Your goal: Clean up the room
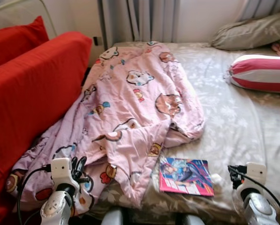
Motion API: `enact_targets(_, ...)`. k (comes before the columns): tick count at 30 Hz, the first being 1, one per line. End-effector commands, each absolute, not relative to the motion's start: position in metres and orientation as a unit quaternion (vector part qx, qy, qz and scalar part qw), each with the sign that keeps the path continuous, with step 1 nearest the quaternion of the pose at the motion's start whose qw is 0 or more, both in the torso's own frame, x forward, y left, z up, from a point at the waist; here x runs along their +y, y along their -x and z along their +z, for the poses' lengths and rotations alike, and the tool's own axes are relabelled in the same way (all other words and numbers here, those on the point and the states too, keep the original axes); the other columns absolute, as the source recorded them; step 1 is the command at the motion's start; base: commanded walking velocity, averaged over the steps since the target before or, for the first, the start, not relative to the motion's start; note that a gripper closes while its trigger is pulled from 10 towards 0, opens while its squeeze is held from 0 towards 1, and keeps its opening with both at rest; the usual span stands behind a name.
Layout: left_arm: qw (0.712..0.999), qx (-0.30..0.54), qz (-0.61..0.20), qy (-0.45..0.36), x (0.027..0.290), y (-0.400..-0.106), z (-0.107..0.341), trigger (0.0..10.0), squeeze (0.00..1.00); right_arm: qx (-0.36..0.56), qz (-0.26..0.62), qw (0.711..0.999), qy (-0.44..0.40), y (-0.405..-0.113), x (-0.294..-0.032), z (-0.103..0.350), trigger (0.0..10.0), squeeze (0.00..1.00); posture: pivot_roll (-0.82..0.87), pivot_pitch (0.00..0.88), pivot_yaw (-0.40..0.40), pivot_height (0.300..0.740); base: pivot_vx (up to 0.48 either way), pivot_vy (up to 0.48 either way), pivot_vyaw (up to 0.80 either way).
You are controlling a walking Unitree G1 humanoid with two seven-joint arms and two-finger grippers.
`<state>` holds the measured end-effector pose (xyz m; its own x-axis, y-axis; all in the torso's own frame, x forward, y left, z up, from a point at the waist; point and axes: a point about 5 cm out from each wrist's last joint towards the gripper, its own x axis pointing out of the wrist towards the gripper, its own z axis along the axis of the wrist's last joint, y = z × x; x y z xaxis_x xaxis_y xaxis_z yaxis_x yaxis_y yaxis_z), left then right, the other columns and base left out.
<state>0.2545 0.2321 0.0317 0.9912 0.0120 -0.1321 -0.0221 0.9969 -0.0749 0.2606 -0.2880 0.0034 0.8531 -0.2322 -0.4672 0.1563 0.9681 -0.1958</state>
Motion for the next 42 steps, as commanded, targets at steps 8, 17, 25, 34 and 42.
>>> enact_targets(8, 0.997, 0.069, -0.005, 0.020, 0.241, -0.239, 0.042, 10.0, 0.00, 0.313, 0.003, 0.899, 0.305, -0.277, -0.300, 0.021, 10.0, 0.00, 0.15, 0.226, 0.071, 0.620, 0.000, 0.000, 0.00)
enact_targets(17, 0.996, 0.089, -0.019, -0.001, 0.247, -0.218, 0.051, 10.0, 0.00, 0.306, 0.103, 0.860, 0.395, -0.302, -0.292, 0.044, 10.0, 0.00, 0.18, 0.319, 0.101, 0.620, 0.000, 0.000, 0.00)
enact_targets(25, 0.994, 0.103, -0.016, -0.017, 0.258, -0.208, 0.063, 10.0, 0.00, 0.327, 0.157, 0.817, 0.447, -0.308, -0.288, 0.049, 10.0, 0.00, 0.20, 0.342, 0.122, 0.620, 0.000, 0.000, 0.00)
enact_targets(34, 0.993, 0.118, -0.011, -0.023, 0.264, -0.199, 0.063, 10.0, 0.00, 0.335, 0.168, 0.818, 0.436, -0.307, -0.285, 0.046, 10.0, 0.00, 0.20, 0.357, 0.131, 0.620, 0.000, 0.000, 0.00)
enact_targets(42, 0.992, 0.123, -0.018, -0.025, 0.261, -0.201, 0.065, 10.0, 0.00, 0.344, 0.144, 0.826, 0.422, -0.303, -0.295, 0.046, 10.0, 0.00, 0.20, 0.350, 0.138, 0.620, 0.000, 0.000, 0.00)
